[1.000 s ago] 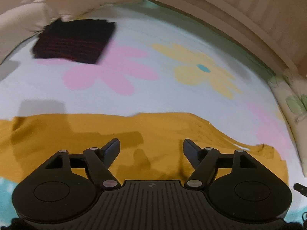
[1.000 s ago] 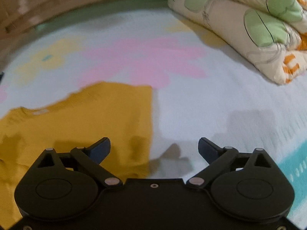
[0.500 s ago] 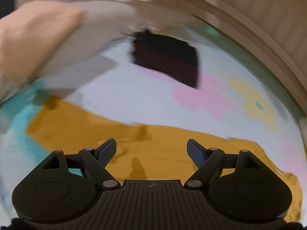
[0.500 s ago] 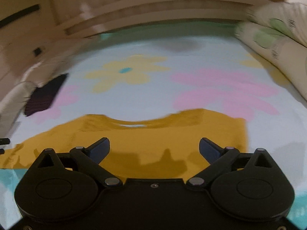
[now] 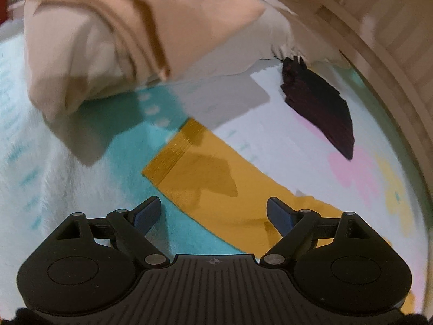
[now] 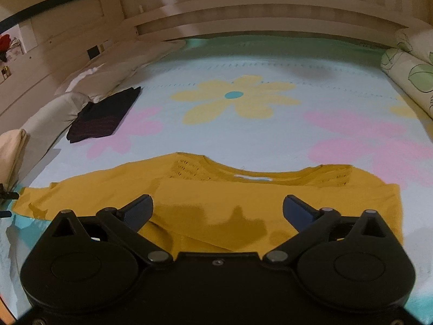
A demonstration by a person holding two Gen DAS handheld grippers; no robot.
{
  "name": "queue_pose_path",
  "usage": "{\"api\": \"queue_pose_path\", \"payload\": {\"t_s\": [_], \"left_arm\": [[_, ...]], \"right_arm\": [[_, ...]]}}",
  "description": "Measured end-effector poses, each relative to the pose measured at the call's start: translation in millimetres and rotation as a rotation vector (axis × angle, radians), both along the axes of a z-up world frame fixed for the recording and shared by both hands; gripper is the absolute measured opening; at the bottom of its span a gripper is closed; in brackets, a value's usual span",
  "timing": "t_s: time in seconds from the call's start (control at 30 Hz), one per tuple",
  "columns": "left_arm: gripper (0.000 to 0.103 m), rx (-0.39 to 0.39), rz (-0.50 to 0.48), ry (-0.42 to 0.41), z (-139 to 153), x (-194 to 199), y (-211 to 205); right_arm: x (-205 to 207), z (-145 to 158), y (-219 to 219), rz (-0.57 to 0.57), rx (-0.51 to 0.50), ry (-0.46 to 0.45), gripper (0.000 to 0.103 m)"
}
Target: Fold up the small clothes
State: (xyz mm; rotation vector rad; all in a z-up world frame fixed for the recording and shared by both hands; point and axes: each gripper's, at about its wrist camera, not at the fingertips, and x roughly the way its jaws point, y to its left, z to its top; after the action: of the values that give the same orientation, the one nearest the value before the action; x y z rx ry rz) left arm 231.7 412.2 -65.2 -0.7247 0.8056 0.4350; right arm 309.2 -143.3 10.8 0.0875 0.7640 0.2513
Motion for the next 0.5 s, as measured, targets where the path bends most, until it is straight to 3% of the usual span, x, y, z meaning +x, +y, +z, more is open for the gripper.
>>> {"api": "queue_pose_path", "payload": {"t_s": [0.1,0.27,0.37,0.4,0.43,0.47,0.5], "left_arm": [[0.094,-0.047,0.022,-0.06,-6.5,-6.9,6.1],[0.094,-0.066,0.033,-0.142,-14.3,-1.3,10.3],[0.085,-0.049,0.028,-0.16,-14.8,4.1,9.9],[0.06,-0.043,0.036,-0.158,-14.2,5.1,9.8],[0.027,-0.045,0.048,-0.138,-14.2,7.0,10.2],[0.015,-0.059,0.061,-0.111,-16.4,10.0,11.1],[0.011,-0.073,0.073,-0.096,-19.1,11.0,11.1]], "right_arm": [[0.0,-2.2,6.5,0.015,-0.017,0.006,0.103],[-0.7,-5.0,14.3,0.04,-0.034,0.014,0.103],[-1.5,-5.9,16.5,0.051,-0.043,0.016,0.103],[-1.8,-6.2,16.9,0.054,-0.046,0.018,0.103],[-1.9,-6.4,16.6,0.056,-0.047,0.021,0.103],[-2.2,-7.0,16.2,0.058,-0.048,0.022,0.103],[-2.2,-7.1,15.1,0.058,-0.048,0.023,0.103]]}}
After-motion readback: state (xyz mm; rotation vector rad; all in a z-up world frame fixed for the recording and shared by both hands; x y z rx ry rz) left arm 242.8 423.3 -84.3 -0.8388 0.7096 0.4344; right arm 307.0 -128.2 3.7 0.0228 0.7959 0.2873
